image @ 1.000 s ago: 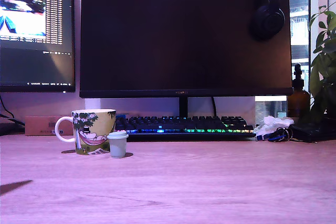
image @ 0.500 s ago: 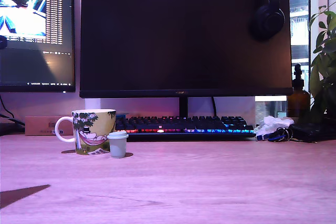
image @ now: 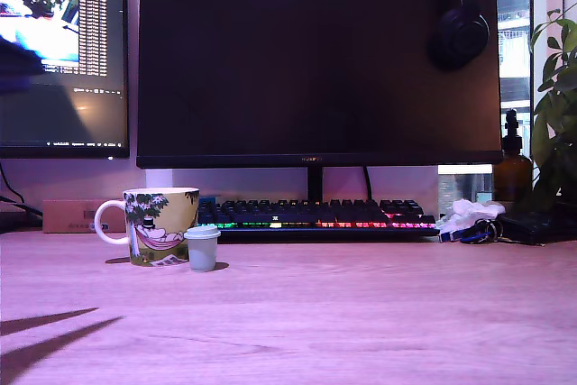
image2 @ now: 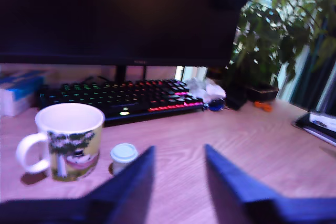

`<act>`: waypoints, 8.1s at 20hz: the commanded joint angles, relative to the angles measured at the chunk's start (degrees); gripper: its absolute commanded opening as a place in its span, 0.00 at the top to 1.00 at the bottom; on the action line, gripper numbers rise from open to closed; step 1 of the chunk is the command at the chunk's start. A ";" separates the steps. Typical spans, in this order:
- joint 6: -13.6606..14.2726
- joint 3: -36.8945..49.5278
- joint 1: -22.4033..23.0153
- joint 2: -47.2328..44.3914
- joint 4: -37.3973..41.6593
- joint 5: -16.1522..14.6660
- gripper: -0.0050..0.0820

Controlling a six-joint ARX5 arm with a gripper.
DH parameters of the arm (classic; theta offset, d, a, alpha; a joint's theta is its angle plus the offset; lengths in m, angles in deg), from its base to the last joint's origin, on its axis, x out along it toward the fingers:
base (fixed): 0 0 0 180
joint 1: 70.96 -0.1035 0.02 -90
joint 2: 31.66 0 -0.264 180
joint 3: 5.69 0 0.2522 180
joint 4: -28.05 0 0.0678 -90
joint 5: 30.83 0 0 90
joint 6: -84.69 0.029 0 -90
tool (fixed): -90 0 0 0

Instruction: Pick up the coffee capsules on the table and drop them inside the coffee cup

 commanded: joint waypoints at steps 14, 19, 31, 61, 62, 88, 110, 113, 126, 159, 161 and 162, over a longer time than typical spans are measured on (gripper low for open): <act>8.96 -5.22 3.39 -37.59 23.47 6.36 0.30; 10.38 -10.08 3.93 -50.05 26.97 6.43 0.31; 10.34 -10.67 3.89 -68.46 43.76 8.35 0.31; 13.03 -32.33 -0.70 -88.43 29.70 -1.75 0.34; 13.03 -32.92 -0.70 -89.13 29.70 -1.99 0.34; 13.27 -36.28 -0.81 -90.29 29.16 -3.19 0.78; 9.97 -36.28 -5.29 -70.62 24.48 -8.48 0.78; 10.38 -36.28 -9.05 -70.34 23.82 -8.22 0.78; 11.89 -36.28 -13.62 -70.36 20.87 -8.17 0.78; 9.92 -37.33 -11.52 -65.85 11.39 -16.33 0.84; 10.25 -37.33 -11.08 -63.14 9.07 -16.44 0.97; 10.51 -37.33 -10.84 -62.03 7.82 -16.44 0.97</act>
